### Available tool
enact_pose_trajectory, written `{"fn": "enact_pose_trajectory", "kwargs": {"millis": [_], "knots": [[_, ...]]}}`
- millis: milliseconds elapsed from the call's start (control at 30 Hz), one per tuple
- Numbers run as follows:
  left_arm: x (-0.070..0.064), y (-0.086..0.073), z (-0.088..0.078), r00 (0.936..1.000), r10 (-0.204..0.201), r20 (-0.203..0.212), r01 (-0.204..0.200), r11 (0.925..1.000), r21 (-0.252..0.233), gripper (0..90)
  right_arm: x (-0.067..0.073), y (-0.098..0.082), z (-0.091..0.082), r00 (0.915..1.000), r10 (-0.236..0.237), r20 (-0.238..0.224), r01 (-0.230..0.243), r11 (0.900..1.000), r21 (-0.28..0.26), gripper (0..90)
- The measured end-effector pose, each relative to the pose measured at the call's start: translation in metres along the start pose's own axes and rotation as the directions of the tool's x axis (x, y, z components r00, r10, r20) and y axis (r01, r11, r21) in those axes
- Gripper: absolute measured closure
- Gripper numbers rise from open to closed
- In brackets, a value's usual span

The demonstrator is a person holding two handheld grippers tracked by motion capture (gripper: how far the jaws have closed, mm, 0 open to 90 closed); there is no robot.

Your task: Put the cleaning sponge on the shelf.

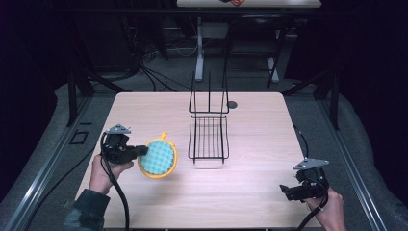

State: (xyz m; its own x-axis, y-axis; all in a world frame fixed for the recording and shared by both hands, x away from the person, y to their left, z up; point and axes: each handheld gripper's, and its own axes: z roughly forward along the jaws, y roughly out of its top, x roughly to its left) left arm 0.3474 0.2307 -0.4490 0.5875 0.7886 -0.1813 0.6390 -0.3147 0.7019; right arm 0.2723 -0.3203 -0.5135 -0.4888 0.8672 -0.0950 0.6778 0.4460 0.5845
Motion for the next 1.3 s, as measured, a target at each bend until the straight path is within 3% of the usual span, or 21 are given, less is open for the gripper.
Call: {"fn": "enact_pose_trajectory", "kwargs": {"millis": [600, 800, 967, 1300], "knots": [[-0.002, 0.035, 0.013, 0.9998, -0.004, 0.021, 0.005, 0.9995, -0.031, 86.2, 0.001, 0.003, -0.003, 0.9999, -0.009, -0.006, 0.009, 1.0, -0.005, 6.3], [-0.003, 0.049, 0.03, 0.9994, -0.018, 0.031, 0.02, 0.9986, -0.05, 86.3, 0.003, 0.004, 0.0, 0.9997, -0.021, -0.009, 0.021, 1.0, -0.006, 6.5], [-0.006, 0.056, 0.042, 0.9988, -0.032, 0.036, 0.035, 0.9976, -0.059, 86.3, 0.005, 0.004, 0.002, 0.9995, -0.03, -0.01, 0.03, 0.999, -0.011, 6.8], [-0.006, 0.062, 0.061, 0.9939, -0.098, 0.051, 0.102, 0.9901, -0.096, 86.3, 0.005, 0.004, 0.001, 0.9993, -0.035, -0.009, 0.035, 0.999, -0.008, 6.8]]}}
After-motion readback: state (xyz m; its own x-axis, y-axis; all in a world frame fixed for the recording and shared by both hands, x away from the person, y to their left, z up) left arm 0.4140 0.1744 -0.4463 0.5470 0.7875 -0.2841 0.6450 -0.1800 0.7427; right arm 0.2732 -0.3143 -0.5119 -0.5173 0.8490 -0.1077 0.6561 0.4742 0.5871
